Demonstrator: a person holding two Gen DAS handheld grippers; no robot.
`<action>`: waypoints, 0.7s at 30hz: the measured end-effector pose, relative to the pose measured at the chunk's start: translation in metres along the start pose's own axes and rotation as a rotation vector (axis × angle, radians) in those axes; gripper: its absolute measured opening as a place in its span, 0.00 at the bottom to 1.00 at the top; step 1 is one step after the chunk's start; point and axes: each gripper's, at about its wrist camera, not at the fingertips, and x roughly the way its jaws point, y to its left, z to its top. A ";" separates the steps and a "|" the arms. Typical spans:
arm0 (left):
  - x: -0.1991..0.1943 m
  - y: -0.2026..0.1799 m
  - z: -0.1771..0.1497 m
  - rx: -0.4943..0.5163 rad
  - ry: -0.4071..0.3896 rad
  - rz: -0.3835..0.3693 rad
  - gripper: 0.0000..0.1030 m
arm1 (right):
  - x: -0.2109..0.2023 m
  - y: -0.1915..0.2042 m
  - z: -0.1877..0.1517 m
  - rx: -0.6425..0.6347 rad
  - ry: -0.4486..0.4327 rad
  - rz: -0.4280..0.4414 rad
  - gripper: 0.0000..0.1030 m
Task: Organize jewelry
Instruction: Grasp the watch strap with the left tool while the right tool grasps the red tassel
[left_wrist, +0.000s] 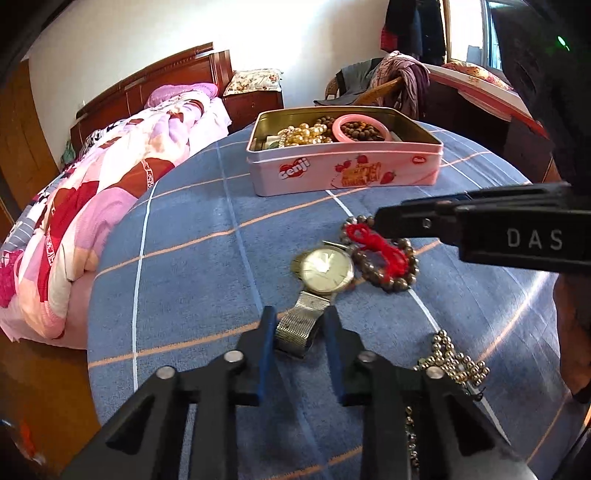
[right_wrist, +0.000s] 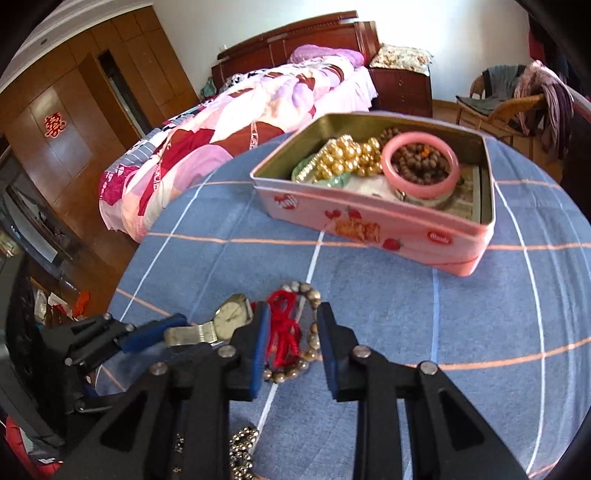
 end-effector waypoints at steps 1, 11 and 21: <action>0.000 0.000 -0.001 -0.001 -0.002 -0.002 0.20 | 0.002 0.002 0.000 -0.007 0.003 -0.002 0.30; -0.010 0.007 -0.006 -0.078 -0.059 -0.014 0.15 | 0.012 0.006 -0.002 -0.029 0.024 0.000 0.24; -0.021 0.014 -0.010 -0.133 -0.108 -0.019 0.15 | 0.014 0.022 0.003 -0.058 0.015 0.054 0.26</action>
